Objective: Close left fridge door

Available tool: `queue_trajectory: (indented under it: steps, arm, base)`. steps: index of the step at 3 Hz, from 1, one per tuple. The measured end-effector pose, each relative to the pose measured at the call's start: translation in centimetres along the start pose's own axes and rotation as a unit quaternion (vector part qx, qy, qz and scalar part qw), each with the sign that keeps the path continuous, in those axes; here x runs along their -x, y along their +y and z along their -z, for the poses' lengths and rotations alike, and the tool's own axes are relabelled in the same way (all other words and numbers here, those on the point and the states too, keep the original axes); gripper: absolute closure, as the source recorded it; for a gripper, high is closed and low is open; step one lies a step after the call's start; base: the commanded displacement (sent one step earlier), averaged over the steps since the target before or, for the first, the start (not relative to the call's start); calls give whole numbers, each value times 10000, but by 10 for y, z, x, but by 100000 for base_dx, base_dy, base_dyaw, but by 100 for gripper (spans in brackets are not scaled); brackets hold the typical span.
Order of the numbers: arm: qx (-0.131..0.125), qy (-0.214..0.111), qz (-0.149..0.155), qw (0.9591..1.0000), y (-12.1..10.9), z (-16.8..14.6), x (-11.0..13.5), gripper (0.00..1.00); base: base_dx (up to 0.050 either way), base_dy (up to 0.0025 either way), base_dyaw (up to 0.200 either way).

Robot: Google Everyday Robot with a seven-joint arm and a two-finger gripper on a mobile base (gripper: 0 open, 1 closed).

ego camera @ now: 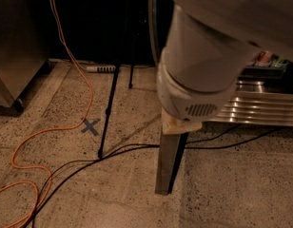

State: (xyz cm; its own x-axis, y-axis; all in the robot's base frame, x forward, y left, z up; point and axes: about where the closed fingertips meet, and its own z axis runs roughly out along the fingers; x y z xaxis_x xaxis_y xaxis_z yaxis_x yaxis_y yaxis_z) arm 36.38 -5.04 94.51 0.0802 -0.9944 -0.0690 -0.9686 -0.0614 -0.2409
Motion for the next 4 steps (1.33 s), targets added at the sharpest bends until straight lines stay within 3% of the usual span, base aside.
queue_trajectory:
  steps: [1, 3, 4]
  arm:
    - [-78, 196, 343, 9992, -15, 4, 41, 100]
    - [-77, 198, 345, 9992, -15, 4, 42, 100]
    - [56, 478, 660, 9967, -20, -10, 72, 100]
  base:
    - [0, 0, 0]
    - [0, 0, 0]
    - [0, 0, 0]
